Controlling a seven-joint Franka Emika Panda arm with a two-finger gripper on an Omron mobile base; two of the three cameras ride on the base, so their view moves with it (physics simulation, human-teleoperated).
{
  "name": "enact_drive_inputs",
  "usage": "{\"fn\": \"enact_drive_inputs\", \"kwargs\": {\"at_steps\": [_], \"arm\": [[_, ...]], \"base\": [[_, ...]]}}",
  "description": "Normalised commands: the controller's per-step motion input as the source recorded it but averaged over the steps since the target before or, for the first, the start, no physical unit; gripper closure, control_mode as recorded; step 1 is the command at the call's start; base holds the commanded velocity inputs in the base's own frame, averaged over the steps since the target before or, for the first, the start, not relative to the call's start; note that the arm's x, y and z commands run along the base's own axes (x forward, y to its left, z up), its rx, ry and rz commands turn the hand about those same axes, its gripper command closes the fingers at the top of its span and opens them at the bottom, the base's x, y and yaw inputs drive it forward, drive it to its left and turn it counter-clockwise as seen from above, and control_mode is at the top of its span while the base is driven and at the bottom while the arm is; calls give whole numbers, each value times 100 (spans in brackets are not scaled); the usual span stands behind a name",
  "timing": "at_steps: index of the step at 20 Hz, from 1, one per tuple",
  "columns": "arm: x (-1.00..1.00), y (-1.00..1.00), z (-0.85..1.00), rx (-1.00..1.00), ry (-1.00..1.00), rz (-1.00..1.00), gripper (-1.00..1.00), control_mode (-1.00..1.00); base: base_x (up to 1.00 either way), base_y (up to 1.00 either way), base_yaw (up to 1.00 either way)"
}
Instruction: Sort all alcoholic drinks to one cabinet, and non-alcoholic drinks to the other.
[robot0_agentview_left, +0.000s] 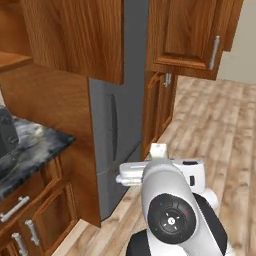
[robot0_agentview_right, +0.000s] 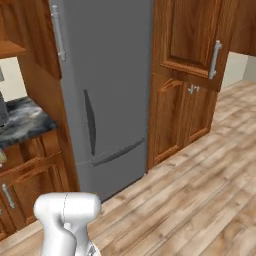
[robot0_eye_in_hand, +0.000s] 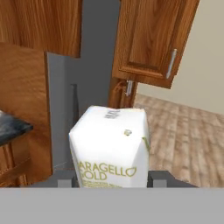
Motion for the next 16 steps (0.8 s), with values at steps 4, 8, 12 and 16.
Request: {"fn": "enact_drive_inputs", "kwargs": {"at_steps": [4, 8, 12, 16], "arm": [[0, 0, 0, 0, 0, 0, 100, 100], [0, 0, 0, 0, 0, 0, 100, 100], [0, 0, 0, 0, 0, 0, 100, 100], [0, 0, 0, 0, 0, 0, 100, 100]], "base": [[-10, -63, -38], [-1, -59, -35], [-2, -61, -33], [3, -70, -28]]}}
